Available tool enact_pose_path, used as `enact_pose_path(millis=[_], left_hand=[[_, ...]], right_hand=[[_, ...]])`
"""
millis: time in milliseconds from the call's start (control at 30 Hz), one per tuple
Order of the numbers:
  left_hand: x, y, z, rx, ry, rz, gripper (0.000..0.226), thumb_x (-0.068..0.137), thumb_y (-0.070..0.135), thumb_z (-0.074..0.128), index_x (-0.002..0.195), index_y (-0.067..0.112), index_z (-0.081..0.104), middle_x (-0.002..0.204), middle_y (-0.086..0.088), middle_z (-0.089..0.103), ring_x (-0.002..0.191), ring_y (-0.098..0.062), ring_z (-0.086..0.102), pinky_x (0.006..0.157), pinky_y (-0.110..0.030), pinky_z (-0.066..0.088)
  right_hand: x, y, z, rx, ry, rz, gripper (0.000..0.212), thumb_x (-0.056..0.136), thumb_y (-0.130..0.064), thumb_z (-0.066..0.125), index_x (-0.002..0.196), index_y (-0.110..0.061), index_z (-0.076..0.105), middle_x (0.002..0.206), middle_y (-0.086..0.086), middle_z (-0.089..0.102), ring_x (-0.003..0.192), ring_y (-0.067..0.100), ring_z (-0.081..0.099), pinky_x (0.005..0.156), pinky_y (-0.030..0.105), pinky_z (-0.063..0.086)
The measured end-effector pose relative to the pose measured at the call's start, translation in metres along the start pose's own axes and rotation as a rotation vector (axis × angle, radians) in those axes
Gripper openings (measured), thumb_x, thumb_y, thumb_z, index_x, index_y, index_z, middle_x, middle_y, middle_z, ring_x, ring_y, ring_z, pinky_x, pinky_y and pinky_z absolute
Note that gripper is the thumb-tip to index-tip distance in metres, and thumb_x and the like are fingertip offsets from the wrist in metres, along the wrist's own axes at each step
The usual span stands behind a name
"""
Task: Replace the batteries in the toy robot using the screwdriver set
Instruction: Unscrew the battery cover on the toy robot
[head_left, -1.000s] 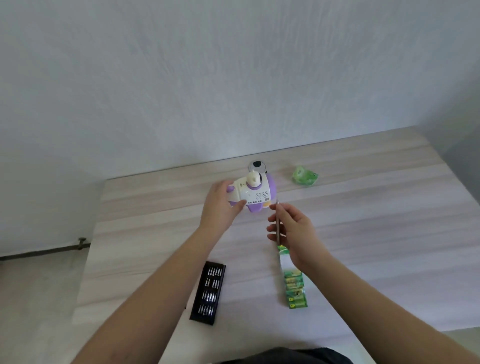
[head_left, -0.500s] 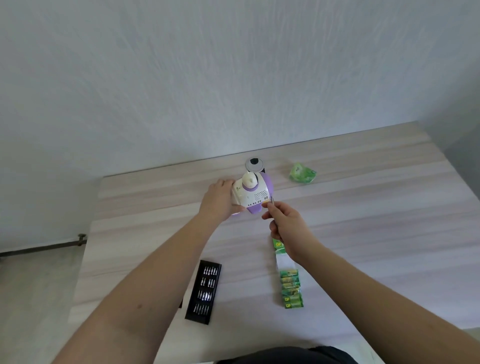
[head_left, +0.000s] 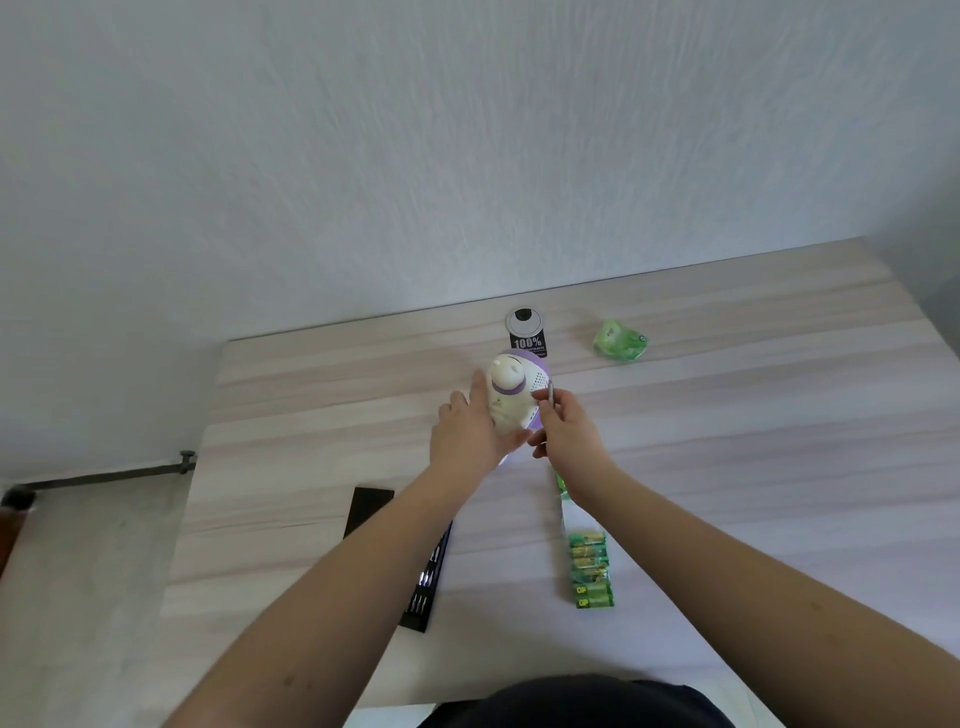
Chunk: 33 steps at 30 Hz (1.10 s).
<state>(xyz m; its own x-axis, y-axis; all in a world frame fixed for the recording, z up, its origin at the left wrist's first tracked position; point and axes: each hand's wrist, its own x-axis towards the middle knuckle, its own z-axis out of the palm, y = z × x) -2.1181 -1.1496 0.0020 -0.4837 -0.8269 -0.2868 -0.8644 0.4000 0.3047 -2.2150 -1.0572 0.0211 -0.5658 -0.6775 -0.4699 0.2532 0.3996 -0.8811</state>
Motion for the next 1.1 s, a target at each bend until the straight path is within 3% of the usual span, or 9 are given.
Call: enact_pose_path(millis=[133,367,433,533,633,833,967,1033,1100], left_hand=[[-0.015,-0.003,-0.002,-0.075,0.008,0.019,0.112,0.073,0.064,0.068,0.154,0.025,0.001,0.111,-0.013,0.051,0.103,-0.035,0.052,0.081,-0.043,0.047],[-0.037,-0.014,0.001,-0.428,-0.047,0.091,0.105,0.061,0.052,0.075,0.144,0.039,0.011,0.113,-0.003,0.06,0.097,-0.023,0.062,0.076,-0.044,0.057],[-0.042,-0.023,0.001,-0.499,-0.107,0.09,0.108,0.063,0.046,0.081,0.143,0.043,0.01,0.112,0.004,0.061,0.092,-0.008,0.065,0.077,-0.033,0.057],[-0.049,-0.036,-0.002,-0.529,-0.165,0.083,0.108,0.072,0.033,0.083,0.148,0.037,0.006,0.093,0.015,0.06,0.072,0.011,0.059,0.063,-0.006,0.043],[-0.049,-0.046,-0.01,-0.512,-0.148,0.1,0.101,0.075,0.038,0.081,0.149,0.034,0.012,0.086,0.012,0.058,0.068,0.001,0.054,0.058,-0.011,0.04],[-0.024,-0.06,-0.033,-0.283,-0.043,0.279,0.1,0.065,0.041,0.086,0.147,0.026,0.031,0.124,-0.003,0.042,0.111,-0.016,0.044,0.096,-0.031,0.038],[0.014,-0.05,-0.05,-0.25,-0.151,0.397,0.101,0.059,0.03,0.091,0.145,0.021,0.038,0.143,-0.006,0.034,0.132,-0.021,0.037,0.108,-0.031,0.034],[0.026,-0.042,-0.058,-0.303,-0.305,0.41,0.095,0.06,0.02,0.091,0.141,0.025,0.042,0.145,0.002,0.032,0.131,-0.021,0.041,0.097,-0.041,0.05],[0.028,-0.038,-0.061,-0.366,-0.429,0.403,0.08,0.064,0.008,0.087,0.131,0.027,0.048,0.133,0.009,0.039,0.112,-0.023,0.056,0.073,-0.045,0.06]], right_hand=[[0.003,0.002,-0.003,-0.022,-0.034,0.0,0.021,0.103,-0.021,0.036,0.113,-0.018,0.053,0.065,0.005,0.057,0.057,0.014,0.056,0.071,0.038,0.055],[0.002,0.008,0.001,-0.046,-0.114,-0.003,0.02,0.102,-0.022,0.037,0.107,-0.023,0.056,0.066,0.004,0.056,0.057,0.015,0.055,0.066,0.038,0.055],[0.0,0.007,0.003,-0.072,-0.134,-0.014,0.021,0.102,-0.021,0.037,0.11,-0.02,0.057,0.069,0.002,0.056,0.056,0.013,0.054,0.058,0.03,0.049],[-0.002,0.005,0.004,-0.086,-0.17,-0.019,0.022,0.102,-0.021,0.037,0.111,-0.018,0.057,0.077,0.002,0.057,0.058,0.013,0.054,0.058,0.028,0.048],[-0.001,0.005,0.005,-0.072,-0.175,-0.018,0.022,0.102,-0.02,0.037,0.109,-0.017,0.058,0.081,0.002,0.058,0.06,0.015,0.055,0.06,0.03,0.051],[-0.009,0.009,0.003,-0.055,-0.135,-0.001,0.023,0.103,-0.019,0.037,0.116,-0.016,0.057,0.077,0.005,0.06,0.061,0.016,0.058,0.067,0.03,0.057],[-0.016,0.016,0.007,-0.051,-0.115,0.023,0.024,0.103,-0.02,0.038,0.118,-0.015,0.057,0.078,0.008,0.062,0.067,0.021,0.062,0.074,0.037,0.059],[-0.018,0.016,0.009,-0.056,-0.093,0.031,0.024,0.103,-0.02,0.039,0.118,-0.014,0.057,0.075,0.008,0.062,0.066,0.021,0.061,0.073,0.037,0.058],[-0.022,0.015,0.012,-0.073,-0.062,0.021,0.024,0.103,-0.02,0.04,0.117,-0.015,0.058,0.074,0.007,0.061,0.063,0.017,0.06,0.065,0.031,0.057]])
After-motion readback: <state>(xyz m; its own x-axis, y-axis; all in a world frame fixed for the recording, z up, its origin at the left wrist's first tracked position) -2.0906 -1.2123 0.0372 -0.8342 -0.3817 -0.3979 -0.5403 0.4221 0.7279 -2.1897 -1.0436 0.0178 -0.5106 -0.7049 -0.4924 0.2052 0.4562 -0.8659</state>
